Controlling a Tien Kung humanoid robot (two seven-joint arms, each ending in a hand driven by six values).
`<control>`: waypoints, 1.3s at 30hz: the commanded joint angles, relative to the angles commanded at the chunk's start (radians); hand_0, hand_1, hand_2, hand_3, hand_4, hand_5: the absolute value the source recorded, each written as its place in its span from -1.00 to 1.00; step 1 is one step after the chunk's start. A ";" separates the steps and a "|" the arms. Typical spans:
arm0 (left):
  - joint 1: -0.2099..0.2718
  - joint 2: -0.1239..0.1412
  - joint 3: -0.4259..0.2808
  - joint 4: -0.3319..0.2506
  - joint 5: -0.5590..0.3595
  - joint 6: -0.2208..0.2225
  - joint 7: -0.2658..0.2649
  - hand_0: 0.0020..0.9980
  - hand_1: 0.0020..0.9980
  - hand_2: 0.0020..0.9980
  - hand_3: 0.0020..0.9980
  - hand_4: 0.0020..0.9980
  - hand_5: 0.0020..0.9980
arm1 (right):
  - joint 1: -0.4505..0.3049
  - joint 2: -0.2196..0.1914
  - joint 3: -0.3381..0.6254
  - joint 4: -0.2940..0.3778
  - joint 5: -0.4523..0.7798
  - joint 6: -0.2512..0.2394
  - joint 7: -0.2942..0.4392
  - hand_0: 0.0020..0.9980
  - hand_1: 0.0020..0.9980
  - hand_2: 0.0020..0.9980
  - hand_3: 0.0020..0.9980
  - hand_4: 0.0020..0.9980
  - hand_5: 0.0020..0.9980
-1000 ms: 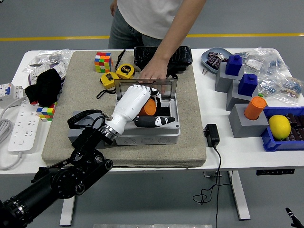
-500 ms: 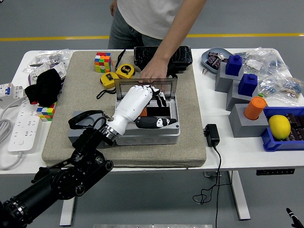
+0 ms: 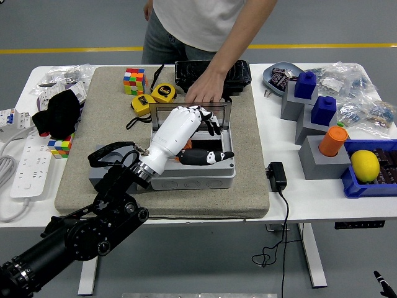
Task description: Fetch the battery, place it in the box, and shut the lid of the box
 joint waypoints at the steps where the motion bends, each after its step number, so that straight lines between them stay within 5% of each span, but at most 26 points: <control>1: 0.002 0.003 -0.002 -0.019 -0.002 0.002 -0.001 -0.49 0.08 -0.19 -0.19 1.00 0.08 | 0.000 0.000 0.001 0.000 0.000 0.000 0.000 0.76 0.72 0.62 0.71 1.00 1.00; 10: 0.029 0.014 -0.055 -0.123 0.000 0.010 0.004 -0.36 0.15 -0.16 -0.17 1.00 0.08 | -0.002 0.003 0.001 0.000 0.003 -0.001 0.001 0.76 0.72 0.62 0.71 1.00 1.00; 11: 0.030 0.014 -0.060 -0.127 0.001 0.011 0.006 0.30 0.29 0.08 0.02 1.00 0.08 | -0.002 0.003 0.002 0.000 0.003 -0.001 0.001 0.76 0.72 0.62 0.72 1.00 1.00; 16: 0.040 0.016 -0.108 -0.151 0.015 -0.003 0.029 0.30 0.29 0.08 0.02 1.00 0.08 | -0.002 0.004 0.002 0.000 0.004 -0.001 0.002 0.76 0.72 0.62 0.72 1.00 1.00; 17: 0.042 0.016 -0.116 -0.154 0.019 -0.008 0.034 0.81 0.55 0.38 0.18 1.00 0.12 | -0.002 0.004 0.002 0.000 0.004 -0.001 0.002 0.76 0.72 0.62 0.71 1.00 1.00; 22: 0.052 0.016 -0.159 -0.167 0.043 -0.040 0.059 0.81 0.55 0.38 0.18 1.00 0.12 | -0.002 0.004 0.005 0.000 0.002 -0.001 0.001 0.76 0.72 0.62 0.71 1.00 1.00; 23: 0.054 0.016 -0.165 -0.169 0.046 -0.045 0.063 1.00 1.00 0.81 0.59 1.00 0.47 | -0.002 0.003 0.005 0.000 0.002 -0.001 0.001 0.76 0.72 0.62 0.72 1.00 1.00; 28: 0.062 0.014 -0.204 -0.179 0.069 -0.083 0.116 1.00 1.00 0.81 0.59 1.00 0.47 | -0.003 0.003 0.002 0.000 0.004 -0.001 0.001 0.76 0.72 0.62 0.72 1.00 1.00; 29: 0.063 0.014 -0.209 -0.179 0.073 -0.087 0.127 1.00 1.00 1.00 0.97 1.00 0.77 | -0.004 0.003 0.001 0.000 0.004 -0.001 0.001 0.76 0.72 0.62 0.72 1.00 1.00; 34: 0.066 0.013 -0.224 -0.174 0.080 -0.098 0.164 1.00 1.00 1.00 0.97 1.00 0.77 | -0.005 0.003 0.000 0.000 0.004 -0.001 0.001 0.76 0.72 0.62 0.72 1.00 1.00; 35: 0.066 0.013 -0.225 -0.172 0.083 -0.101 0.169 1.00 1.00 1.00 1.00 1.00 0.99 | -0.005 0.003 0.001 0.000 0.004 -0.001 0.001 0.76 0.72 0.62 0.72 1.00 1.00; 39: 0.067 0.013 -0.221 -0.162 0.092 -0.107 0.181 1.00 1.00 1.00 1.00 1.00 0.99 | -0.004 0.003 0.002 0.000 0.003 -0.001 0.000 0.76 0.72 0.62 0.72 1.00 1.00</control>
